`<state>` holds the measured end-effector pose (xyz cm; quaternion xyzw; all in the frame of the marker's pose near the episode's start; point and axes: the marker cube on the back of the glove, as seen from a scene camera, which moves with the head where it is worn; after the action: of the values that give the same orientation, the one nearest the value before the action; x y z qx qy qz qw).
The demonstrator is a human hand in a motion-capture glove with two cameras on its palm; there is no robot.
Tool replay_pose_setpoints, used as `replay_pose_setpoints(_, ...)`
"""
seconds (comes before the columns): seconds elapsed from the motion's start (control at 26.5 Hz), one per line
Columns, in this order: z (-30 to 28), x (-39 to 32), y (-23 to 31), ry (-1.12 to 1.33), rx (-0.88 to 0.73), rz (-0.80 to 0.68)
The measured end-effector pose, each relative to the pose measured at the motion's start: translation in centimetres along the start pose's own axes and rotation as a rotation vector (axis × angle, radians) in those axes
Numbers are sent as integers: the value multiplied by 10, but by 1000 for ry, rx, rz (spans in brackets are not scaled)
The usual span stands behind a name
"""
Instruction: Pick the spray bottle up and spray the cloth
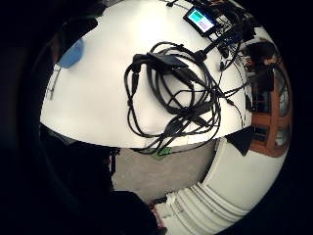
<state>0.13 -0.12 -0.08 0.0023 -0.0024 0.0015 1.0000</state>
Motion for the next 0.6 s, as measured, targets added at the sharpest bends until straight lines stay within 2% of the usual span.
replay_pose_setpoints(0.6,-6,-12,1,11,27,-26)
